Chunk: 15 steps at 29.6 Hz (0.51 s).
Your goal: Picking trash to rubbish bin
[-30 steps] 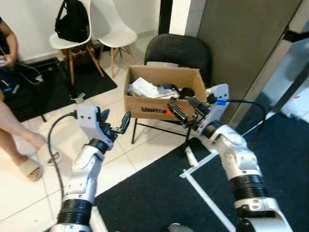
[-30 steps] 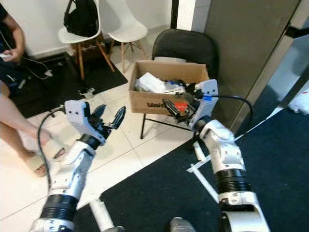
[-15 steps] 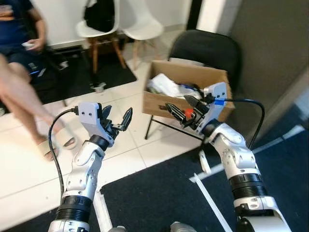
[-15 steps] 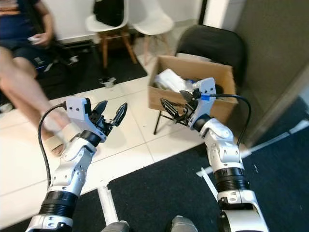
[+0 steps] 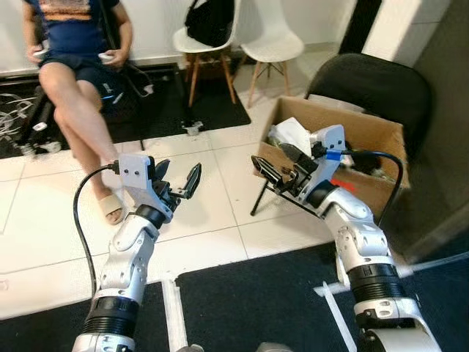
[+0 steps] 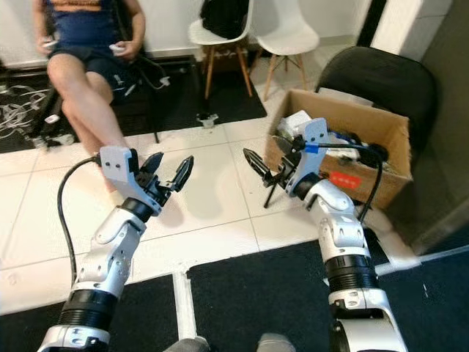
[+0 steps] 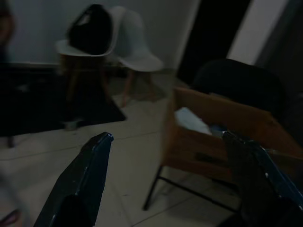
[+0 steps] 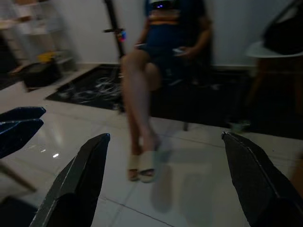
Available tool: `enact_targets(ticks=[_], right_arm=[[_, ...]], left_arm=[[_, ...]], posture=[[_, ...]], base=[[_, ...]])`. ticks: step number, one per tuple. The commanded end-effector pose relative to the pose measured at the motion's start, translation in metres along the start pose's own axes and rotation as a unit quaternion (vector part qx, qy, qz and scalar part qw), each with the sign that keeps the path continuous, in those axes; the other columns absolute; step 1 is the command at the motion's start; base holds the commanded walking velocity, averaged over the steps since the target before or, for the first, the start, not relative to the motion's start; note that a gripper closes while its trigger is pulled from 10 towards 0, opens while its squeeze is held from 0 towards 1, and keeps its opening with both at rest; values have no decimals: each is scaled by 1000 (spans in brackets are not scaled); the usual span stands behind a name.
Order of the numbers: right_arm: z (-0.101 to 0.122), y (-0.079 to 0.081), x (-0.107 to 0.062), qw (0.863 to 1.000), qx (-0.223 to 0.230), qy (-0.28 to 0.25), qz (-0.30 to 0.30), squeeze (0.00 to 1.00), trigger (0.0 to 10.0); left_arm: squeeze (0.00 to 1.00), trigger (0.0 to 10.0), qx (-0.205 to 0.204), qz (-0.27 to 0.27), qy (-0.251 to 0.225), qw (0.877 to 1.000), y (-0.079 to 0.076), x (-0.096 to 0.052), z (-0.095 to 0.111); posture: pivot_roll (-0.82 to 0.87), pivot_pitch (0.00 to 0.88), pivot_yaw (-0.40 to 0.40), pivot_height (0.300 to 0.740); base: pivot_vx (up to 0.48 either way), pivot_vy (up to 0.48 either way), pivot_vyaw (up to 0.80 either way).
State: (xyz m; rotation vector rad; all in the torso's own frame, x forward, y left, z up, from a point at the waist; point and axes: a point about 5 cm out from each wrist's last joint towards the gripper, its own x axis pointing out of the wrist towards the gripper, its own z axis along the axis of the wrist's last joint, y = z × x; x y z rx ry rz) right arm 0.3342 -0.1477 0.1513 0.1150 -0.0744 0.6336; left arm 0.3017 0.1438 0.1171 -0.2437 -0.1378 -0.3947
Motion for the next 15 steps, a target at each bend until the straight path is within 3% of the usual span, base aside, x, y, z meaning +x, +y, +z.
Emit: enact_targets(ticks=[1,15], right_arm=[[0,1,-1,1000,-4,0,5,0,10000],[1,1,-1,1000,-7,-2,7,0,10000]], left_arm=[[0,10000,-4,0,7,1000,0,-1,-4],[0,10000,-6,0,7,1000,0,-1,-3]], posture=[[-54,0,-26,740],[-55,0,-25,740]], base=[[0,0,781],[0,0,778]])
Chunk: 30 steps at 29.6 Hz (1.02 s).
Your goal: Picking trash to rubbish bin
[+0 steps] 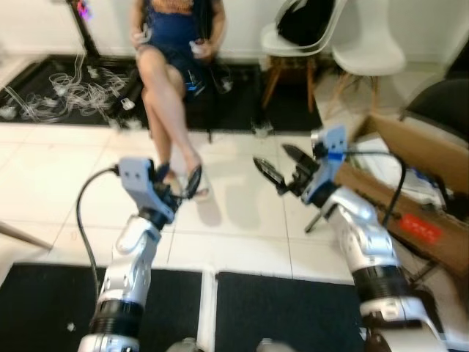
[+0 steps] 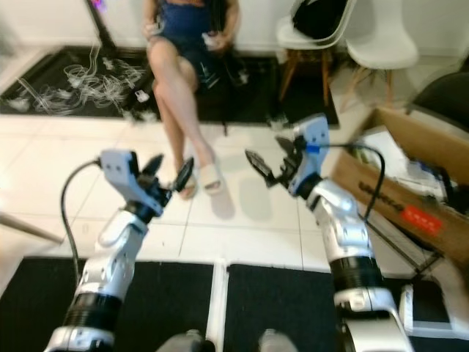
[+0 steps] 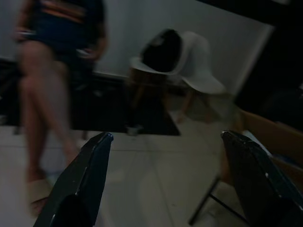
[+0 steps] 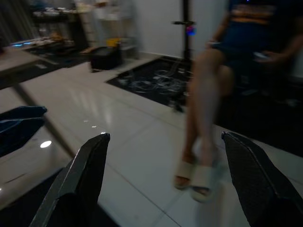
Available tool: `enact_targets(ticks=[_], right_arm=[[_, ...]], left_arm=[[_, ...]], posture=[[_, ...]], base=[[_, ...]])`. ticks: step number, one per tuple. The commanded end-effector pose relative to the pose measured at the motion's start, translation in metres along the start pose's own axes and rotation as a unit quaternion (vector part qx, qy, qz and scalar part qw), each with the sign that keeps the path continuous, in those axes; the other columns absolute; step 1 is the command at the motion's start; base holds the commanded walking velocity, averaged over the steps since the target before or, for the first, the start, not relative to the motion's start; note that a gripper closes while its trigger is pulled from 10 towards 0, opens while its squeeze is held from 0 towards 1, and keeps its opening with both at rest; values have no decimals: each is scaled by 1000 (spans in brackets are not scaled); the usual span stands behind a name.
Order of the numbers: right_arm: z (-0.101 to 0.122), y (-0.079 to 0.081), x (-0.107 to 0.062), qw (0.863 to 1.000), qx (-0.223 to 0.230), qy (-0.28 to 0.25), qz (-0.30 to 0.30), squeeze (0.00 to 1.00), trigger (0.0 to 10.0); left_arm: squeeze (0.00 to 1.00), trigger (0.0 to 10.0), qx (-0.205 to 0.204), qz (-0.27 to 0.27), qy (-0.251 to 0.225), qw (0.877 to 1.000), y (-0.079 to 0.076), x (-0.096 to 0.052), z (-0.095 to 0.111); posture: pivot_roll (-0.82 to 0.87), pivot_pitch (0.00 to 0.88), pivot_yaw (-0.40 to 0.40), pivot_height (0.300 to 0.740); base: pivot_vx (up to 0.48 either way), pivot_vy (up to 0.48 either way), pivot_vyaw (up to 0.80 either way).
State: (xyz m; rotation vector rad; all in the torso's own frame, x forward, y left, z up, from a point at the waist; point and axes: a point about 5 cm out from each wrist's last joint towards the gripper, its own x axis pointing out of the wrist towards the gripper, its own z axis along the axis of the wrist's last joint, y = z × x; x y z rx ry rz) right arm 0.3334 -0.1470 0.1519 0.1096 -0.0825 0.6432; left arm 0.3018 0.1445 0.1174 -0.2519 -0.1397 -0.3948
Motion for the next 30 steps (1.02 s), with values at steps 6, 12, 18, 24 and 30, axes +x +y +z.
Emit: enact_targets(ticks=[6,12,18,24,30], right_arm=[[0,0,-1,1000,-3,0,2,0,10000],[0,0,-1,1000,-3,0,3,0,10000],[0,0,-1,1000,-3,0,3,0,10000],[0,0,-1,1000,-4,0,3,0,10000],[0,1,-1,1000,-4,0,3,0,10000]], left_arm=[[0,10000,-2,0,9,1000,0,-1,-4],[0,10000,-3,-1,9,1000,0,-1,-4],[0,10000,-4,-1,9,1000,0,-1,-4],[0,10000,-4,-1,9,1000,0,-1,-4],[0,10000,-5,-1,10,1000,0,-1,-5]], posture=[[-55,0,-25,740],[-55,0,-25,740],[-55,0,-25,740],[-55,0,-25,740],[-55,0,-25,740]], base=[[0,0,779],[0,0,780],[0,0,779],[0,0,781],[0,0,777]])
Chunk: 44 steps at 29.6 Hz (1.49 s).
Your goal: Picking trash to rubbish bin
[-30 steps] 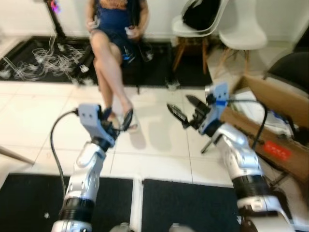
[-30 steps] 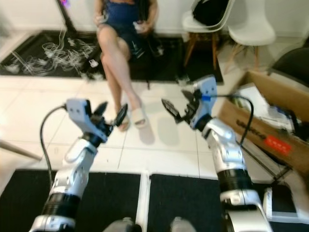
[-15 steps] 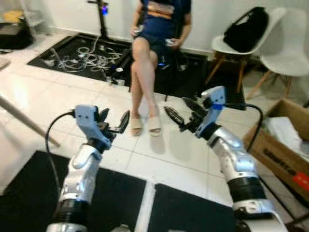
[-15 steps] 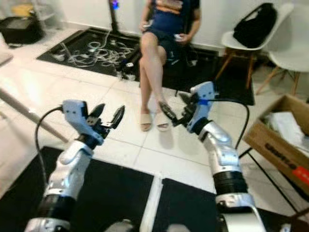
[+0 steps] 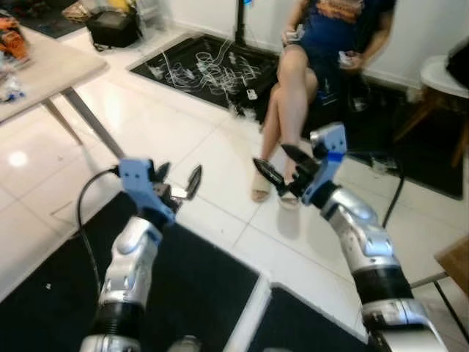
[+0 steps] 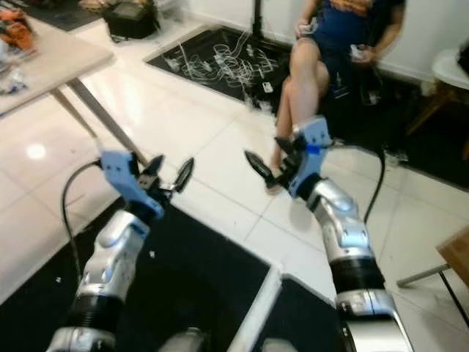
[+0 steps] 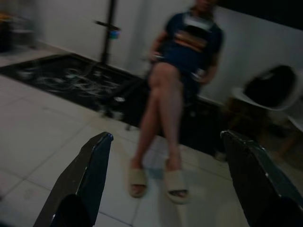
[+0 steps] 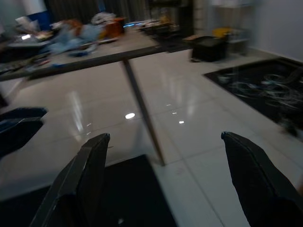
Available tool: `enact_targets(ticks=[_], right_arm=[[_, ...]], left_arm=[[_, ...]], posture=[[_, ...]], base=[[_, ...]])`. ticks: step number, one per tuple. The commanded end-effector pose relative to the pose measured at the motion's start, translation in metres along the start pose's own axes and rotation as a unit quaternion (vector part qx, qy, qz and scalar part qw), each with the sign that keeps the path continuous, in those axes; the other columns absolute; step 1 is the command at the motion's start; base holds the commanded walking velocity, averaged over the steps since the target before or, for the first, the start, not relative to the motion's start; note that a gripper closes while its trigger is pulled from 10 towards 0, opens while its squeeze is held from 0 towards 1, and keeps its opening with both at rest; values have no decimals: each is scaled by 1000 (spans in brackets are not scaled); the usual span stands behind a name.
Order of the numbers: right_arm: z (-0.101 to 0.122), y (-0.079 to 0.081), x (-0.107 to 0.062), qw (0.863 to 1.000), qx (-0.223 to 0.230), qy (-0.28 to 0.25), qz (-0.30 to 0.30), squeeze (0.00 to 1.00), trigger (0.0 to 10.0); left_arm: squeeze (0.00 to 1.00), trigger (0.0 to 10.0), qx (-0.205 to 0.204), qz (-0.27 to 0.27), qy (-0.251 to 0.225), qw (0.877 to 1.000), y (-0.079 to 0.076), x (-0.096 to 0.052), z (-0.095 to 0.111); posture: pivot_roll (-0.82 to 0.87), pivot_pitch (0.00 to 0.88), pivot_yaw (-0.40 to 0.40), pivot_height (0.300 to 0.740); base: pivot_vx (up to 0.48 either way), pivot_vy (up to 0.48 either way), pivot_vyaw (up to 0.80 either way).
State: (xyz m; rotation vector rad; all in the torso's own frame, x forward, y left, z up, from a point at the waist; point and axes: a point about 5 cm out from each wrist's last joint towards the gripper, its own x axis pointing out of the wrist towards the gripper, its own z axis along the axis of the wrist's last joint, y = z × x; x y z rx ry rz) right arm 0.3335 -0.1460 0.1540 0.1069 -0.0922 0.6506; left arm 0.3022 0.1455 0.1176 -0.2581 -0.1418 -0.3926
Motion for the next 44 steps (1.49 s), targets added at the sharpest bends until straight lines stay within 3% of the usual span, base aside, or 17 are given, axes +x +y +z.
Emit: enact_targets(ticks=[1,44], right_arm=[[-2,0,-2,1000,-2,4,-1,0,10000],[-3,0,-1,1000,-3,2,-1,0,10000]], left_arm=[[0,10000,-2,-3,12,1000,-1,-1,-5],[0,10000,-1,-10,12,1000,-2,0,-4]], posture=[[-55,0,-25,740],[-58,0,-26,740]], base=[[0,0,781],[0,0,780]])
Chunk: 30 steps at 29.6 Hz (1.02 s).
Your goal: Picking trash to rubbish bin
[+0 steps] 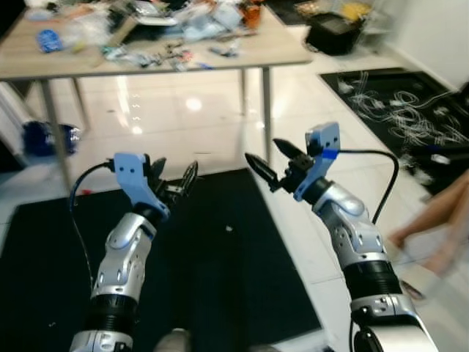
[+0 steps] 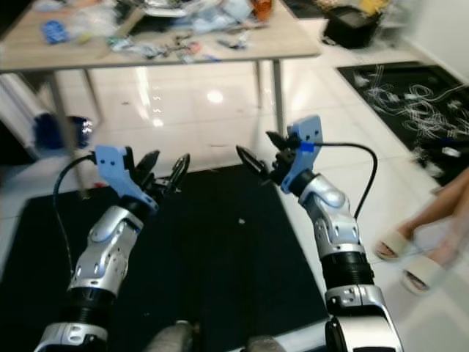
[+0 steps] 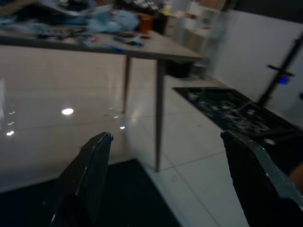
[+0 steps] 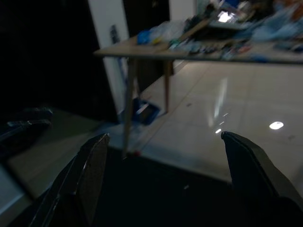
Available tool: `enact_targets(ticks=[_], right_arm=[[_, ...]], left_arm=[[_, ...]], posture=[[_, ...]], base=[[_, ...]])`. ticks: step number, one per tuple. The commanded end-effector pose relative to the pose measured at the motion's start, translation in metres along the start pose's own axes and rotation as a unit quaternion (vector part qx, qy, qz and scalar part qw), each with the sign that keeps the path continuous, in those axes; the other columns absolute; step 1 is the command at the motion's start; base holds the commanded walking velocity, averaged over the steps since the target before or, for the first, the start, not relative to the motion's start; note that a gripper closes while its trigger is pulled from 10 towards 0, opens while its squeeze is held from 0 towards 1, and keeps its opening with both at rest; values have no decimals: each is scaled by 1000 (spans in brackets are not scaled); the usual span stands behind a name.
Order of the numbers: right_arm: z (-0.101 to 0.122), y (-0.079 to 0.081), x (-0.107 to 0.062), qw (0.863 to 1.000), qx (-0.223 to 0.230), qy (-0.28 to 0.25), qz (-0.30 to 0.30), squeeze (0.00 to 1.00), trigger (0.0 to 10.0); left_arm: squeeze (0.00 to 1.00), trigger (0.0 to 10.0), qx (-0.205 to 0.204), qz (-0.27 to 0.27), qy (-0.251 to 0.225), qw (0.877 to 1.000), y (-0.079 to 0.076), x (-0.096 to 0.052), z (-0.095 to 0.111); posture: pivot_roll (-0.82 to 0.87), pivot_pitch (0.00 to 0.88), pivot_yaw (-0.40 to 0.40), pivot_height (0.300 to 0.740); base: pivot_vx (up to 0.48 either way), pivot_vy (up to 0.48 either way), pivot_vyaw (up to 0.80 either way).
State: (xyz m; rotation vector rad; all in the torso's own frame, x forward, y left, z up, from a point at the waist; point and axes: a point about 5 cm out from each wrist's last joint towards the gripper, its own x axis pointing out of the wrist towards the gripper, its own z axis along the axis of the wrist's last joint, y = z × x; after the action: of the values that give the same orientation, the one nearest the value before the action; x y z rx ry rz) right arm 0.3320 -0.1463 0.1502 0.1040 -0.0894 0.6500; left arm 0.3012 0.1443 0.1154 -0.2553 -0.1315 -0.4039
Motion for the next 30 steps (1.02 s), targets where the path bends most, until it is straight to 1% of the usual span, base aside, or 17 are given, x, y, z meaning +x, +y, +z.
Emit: enact_targets(ticks=[1,2,4,9,30], right_arm=[[1,-1,0,1000,-2,-1,-1,0,10000],[1,-1,0,1000,0,-3,-3,0,10000],[1,-3,0,1000,17,-11,-12,0,10000],[2,-4,-1,1000,17,-8,-19,0,10000],[1,-8,-1,999,25,-6,-38,0,10000]], left_arm=[[0,10000,-1,-9,5,1000,-2,1,-2],[0,10000,-2,-15,4,1000,-2,0,-2],[0,10000,-2,-25,2,1000,-4,0,-1],[0,10000,1,-34,0,999,-6,-1,-1],[0,10000,6,-45,1,999,-8,-2,0]], posture=[[-58,0,-26,740],[-58,0,-26,740],[-58,0,-26,740],[-60,0,-28,740],[-60,0,-28,740]], base=[[0,0,781],[0,0,731],[266,0,0],[437,0,0],[480,0,0]])
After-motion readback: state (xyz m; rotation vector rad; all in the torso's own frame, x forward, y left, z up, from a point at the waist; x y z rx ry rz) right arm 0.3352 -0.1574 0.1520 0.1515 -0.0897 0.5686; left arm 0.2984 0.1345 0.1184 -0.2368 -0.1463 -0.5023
